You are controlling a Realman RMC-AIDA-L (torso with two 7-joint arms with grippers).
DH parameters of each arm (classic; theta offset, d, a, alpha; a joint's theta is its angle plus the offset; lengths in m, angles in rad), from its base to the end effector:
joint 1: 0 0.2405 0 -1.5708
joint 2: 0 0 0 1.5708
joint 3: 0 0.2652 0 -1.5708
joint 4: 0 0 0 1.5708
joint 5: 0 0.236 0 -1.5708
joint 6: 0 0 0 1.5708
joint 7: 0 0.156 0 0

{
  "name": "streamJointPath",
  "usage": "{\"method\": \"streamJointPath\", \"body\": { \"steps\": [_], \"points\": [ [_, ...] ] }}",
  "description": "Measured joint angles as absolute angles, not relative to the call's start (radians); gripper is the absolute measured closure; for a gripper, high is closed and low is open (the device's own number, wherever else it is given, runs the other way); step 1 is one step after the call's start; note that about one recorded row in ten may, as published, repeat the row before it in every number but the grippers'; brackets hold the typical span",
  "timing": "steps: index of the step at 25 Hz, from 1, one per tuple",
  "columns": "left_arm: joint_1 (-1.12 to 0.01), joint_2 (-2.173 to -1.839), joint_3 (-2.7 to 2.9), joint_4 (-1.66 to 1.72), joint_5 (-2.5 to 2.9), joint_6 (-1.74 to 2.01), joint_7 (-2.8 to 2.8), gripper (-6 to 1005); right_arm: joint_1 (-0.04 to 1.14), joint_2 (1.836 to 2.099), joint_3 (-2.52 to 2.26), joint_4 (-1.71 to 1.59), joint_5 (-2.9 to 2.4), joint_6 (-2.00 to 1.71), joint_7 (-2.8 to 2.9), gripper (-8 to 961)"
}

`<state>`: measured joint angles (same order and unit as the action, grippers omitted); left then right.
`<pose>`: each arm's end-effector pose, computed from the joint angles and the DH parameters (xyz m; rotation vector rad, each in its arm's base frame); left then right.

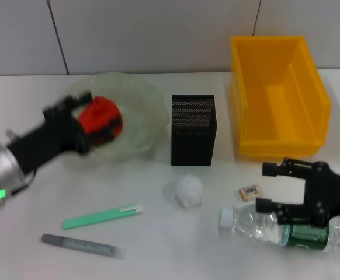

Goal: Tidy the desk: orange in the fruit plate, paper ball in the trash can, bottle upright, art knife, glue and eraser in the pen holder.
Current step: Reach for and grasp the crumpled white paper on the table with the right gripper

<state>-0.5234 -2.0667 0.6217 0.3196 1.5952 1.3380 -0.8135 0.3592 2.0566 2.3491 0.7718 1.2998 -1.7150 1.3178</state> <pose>-0.3051 0.3736 -0.0283 -2.2759 -0.3997 -0.8322 0.2939 0.3127 0.0122 -2.7466 0.4987 0.8122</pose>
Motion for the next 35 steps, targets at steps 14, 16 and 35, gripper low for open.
{"method": "streamJointPath", "body": {
  "steps": [14, 16, 35],
  "points": [
    [-0.399, -2.072, 0.832, 0.325, 1.596, 1.444, -0.764, 157, 0.519, 2.046, 2.193, 1.316, 0.913, -1.832, 2.069, 184],
    [-0.398, -2.072, 0.833, 0.324, 1.596, 1.443, -0.764, 157, 0.523, 2.049, 2.143, 1.356, 0.912, -1.826, 2.124, 185],
    [-0.344, -2.066, 0.908, 0.335, 1.609, 1.453, -0.764, 160, 0.51, 2.086, 1.827, 1.246, 0.922, -1.42, 2.317, 192]
  ]
}}
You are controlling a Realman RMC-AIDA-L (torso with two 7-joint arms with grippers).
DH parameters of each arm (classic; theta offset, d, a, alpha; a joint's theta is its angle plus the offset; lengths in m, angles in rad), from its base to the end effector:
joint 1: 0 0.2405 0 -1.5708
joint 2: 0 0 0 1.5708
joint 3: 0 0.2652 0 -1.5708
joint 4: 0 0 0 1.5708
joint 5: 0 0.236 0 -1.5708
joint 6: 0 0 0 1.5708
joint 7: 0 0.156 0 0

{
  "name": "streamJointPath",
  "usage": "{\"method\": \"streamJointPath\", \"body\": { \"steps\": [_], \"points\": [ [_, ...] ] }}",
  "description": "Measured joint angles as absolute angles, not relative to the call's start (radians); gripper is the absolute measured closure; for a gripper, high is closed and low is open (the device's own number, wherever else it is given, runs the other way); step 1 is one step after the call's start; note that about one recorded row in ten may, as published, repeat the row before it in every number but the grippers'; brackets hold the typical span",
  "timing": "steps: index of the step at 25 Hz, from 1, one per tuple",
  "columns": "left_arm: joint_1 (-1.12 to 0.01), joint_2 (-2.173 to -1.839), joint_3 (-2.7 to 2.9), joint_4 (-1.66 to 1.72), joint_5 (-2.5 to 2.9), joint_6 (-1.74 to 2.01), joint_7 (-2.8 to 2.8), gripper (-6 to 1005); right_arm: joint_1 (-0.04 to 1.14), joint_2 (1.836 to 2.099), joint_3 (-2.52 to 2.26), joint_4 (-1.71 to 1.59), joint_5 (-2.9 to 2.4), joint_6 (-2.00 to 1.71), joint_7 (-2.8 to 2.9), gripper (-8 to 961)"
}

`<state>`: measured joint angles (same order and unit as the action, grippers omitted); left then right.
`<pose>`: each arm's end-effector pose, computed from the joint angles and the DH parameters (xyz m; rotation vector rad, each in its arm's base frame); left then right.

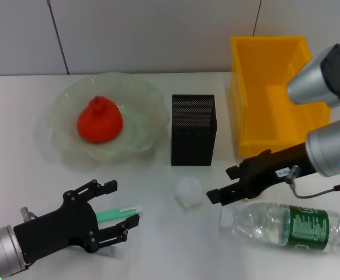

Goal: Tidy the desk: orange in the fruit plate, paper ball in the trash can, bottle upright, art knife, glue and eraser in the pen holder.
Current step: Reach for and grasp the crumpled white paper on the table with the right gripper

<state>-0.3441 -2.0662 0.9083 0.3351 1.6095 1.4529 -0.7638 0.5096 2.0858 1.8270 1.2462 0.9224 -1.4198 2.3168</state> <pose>-0.3342 0.2862 -0.0659 -2.5525 -0.3799 -0.7693 0.1866 0.3796 -0.0302 -2.7751 0.9196 0.0148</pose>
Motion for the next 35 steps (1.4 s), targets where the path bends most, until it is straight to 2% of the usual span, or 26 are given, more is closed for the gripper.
{"method": "streamJointPath", "body": {
  "steps": [35],
  "points": [
    [-0.344, -2.065, 0.922, 0.336, 1.609, 1.455, -0.764, 165, 0.632, 2.081, 1.459, 1.056, 0.961, -1.038, 2.355, 205]
  ]
}}
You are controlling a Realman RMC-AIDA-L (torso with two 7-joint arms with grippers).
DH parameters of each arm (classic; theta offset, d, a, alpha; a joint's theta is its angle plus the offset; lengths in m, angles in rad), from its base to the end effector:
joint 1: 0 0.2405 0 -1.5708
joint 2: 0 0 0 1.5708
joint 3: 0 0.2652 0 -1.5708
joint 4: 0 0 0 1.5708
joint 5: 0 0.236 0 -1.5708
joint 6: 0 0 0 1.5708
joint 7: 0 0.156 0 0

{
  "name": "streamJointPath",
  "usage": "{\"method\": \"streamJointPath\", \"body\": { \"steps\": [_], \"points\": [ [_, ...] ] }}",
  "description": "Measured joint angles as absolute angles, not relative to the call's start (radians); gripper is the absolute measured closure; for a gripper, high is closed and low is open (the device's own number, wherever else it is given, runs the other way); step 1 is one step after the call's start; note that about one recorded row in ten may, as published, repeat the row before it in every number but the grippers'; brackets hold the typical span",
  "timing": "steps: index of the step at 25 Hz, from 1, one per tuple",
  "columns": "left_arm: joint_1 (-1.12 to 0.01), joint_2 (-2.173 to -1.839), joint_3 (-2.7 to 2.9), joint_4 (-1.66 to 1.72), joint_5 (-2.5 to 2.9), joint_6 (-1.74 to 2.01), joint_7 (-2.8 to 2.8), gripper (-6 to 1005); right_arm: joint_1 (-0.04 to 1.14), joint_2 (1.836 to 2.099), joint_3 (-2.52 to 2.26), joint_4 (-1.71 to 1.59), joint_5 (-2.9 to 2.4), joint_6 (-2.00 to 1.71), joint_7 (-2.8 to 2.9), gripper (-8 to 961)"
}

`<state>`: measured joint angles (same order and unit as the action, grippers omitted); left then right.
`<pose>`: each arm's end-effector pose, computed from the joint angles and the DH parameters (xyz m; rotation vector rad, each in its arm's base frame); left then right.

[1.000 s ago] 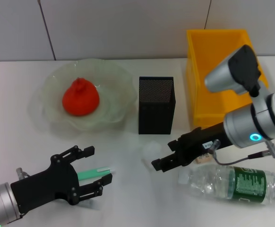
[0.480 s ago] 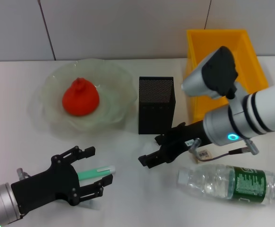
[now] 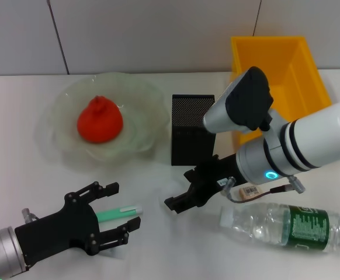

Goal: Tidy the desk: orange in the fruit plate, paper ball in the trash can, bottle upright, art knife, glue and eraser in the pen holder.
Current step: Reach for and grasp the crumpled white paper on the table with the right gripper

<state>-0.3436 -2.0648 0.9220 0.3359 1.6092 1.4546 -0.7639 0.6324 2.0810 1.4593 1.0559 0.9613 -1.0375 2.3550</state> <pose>-0.3338 0.2849 -0.0670 -2.5666 -0.3743 -0.7663 0.1579 0.3919 -0.1160 -2.7927 0.6894 -0.0902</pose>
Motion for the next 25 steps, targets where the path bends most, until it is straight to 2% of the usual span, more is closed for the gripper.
{"method": "streamJointPath", "body": {
  "steps": [22, 25],
  "points": [
    [-0.34, -2.065, 0.923, 0.335, 1.609, 1.456, -0.764, 168, 0.671, 2.085, 1.355, 0.993, 0.974, -0.938, 2.366, 214],
    [-0.339, -2.065, 0.923, 0.335, 1.609, 1.456, -0.764, 168, 0.668, 2.083, 1.362, 1.002, 0.974, -0.944, 2.367, 332]
  ]
}}
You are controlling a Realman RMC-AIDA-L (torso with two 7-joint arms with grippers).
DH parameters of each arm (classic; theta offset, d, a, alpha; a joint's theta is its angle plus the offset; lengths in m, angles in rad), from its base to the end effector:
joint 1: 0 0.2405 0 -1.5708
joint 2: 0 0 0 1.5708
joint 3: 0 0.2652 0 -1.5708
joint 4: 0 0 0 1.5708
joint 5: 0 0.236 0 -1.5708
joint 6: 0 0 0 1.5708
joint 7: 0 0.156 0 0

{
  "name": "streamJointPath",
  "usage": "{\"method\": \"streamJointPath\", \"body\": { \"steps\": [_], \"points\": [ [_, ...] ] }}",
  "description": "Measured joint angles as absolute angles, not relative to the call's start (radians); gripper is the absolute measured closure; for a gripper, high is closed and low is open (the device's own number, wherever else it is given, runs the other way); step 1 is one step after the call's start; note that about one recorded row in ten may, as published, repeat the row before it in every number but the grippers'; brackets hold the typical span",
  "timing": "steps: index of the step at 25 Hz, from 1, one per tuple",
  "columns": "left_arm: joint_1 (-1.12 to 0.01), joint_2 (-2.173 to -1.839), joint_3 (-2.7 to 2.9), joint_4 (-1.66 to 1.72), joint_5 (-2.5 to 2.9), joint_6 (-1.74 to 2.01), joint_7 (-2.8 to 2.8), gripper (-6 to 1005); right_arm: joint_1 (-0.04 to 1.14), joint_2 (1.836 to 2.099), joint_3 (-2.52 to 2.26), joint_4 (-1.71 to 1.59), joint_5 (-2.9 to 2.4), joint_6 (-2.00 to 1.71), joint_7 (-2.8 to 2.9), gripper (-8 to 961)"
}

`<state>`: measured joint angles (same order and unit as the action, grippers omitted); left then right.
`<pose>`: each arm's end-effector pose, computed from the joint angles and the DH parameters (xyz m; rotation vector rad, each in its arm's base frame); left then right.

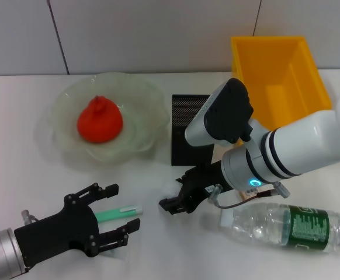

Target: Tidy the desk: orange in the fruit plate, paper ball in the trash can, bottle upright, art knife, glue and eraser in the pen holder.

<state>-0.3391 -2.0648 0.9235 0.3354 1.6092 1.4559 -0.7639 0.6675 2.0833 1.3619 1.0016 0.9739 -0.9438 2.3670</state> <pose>-0.3349 0.2831 -0.0672 -2.5669 -0.3796 -0.7661 0.1545 0.3901 -0.1375 -2.7955 0.6276 -0.1240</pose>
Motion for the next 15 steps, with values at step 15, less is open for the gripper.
{"method": "streamJointPath", "body": {
  "steps": [15],
  "points": [
    [-0.345, -2.065, 0.923, 0.337, 1.609, 1.456, -0.764, 171, 0.602, 2.079, 1.596, 1.201, 0.965, -1.203, 2.369, 442]
  ]
}}
